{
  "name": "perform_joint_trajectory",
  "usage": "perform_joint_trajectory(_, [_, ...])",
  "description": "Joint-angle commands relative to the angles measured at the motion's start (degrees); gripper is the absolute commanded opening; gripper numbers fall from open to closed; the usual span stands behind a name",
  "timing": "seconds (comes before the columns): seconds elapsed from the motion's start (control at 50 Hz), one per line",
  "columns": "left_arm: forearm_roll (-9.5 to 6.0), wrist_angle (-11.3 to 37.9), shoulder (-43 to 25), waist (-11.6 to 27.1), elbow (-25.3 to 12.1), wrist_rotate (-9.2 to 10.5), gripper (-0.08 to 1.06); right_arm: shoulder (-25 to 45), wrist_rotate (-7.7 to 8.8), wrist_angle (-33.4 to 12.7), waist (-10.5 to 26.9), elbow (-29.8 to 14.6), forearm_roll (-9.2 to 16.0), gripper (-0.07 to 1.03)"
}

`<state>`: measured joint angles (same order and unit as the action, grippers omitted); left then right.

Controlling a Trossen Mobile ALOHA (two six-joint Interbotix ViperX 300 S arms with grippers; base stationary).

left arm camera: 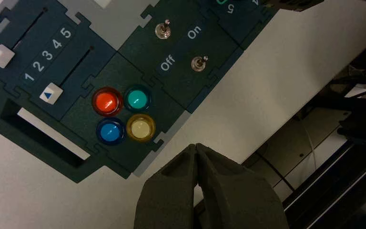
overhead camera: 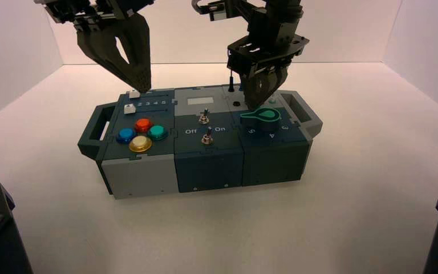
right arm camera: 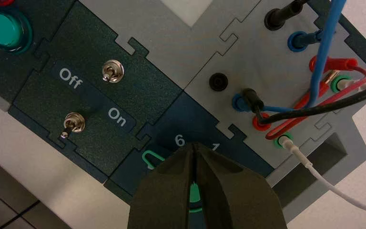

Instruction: Turn the knob to position 5.

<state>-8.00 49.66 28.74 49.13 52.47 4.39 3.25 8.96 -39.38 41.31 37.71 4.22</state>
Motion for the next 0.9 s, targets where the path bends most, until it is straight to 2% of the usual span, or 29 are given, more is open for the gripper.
perform_joint_trajectory(0.02, [0.18, -0.1, 0.6, -0.2, -1.1, 0.00, -0.03, -0.8, 0.44, -0.4, 0.3, -0.4, 0.2, -0.03])
perform_joint_trajectory(0.42, [0.18, -0.2, 0.3, -0.3, -1.2, 0.18, -0.03, -0.4, 0.35, -0.5, 2.5, -0.4, 0.5, -0.03])
perform_joint_trajectory(0.9, [0.18, 0.0, 0.3, -0.2, -1.2, 0.35, -0.03, -1.1, 0.35, -0.6, 2.5, -0.3, 0.5, -0.03])
